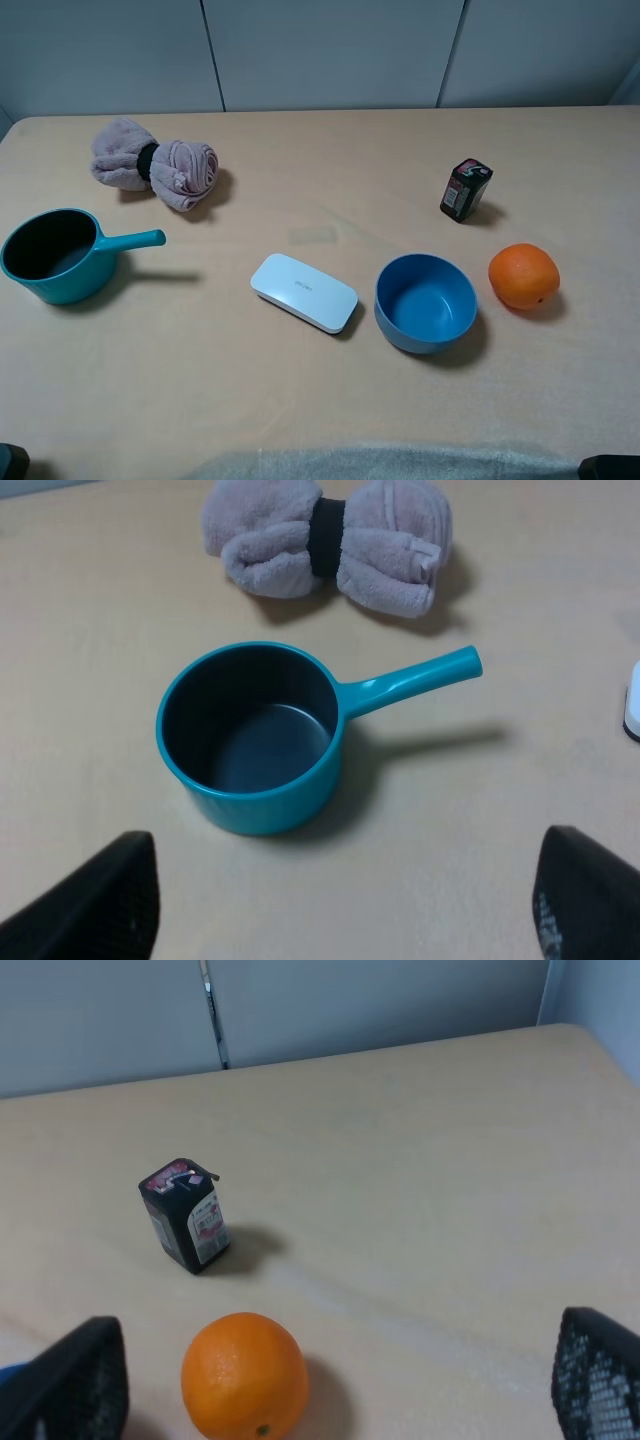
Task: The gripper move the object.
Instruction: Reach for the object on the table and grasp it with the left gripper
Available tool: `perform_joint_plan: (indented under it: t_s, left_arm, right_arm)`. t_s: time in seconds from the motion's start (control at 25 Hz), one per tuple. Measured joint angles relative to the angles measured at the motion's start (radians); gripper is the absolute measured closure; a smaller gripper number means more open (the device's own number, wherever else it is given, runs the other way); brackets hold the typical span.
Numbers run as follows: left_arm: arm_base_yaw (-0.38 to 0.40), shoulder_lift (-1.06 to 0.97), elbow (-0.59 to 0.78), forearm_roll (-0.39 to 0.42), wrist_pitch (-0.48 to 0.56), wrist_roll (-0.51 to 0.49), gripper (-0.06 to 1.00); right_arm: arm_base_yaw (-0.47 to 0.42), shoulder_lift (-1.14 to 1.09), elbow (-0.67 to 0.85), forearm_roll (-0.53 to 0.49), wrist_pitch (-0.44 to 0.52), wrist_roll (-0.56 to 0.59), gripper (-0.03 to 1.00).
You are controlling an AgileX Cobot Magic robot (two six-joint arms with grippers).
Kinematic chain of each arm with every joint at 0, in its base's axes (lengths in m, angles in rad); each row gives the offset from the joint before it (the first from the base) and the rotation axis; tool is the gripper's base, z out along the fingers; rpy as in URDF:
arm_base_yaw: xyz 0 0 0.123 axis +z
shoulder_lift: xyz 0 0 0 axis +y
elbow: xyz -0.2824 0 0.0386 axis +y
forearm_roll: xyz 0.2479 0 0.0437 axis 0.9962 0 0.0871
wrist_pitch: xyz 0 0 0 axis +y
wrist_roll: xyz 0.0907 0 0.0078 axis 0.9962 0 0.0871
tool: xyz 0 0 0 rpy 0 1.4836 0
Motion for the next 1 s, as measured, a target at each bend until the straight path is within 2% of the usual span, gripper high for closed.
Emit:
perform_joint_plan:
  t_s: [1.0]
  left_arm:
    - [0.000, 0.000, 0.000, 0.000, 0.000, 0.000, 0.18]
  right_arm:
    - [0.000, 0.000, 0.000, 0.000, 0.000, 0.000, 0.30]
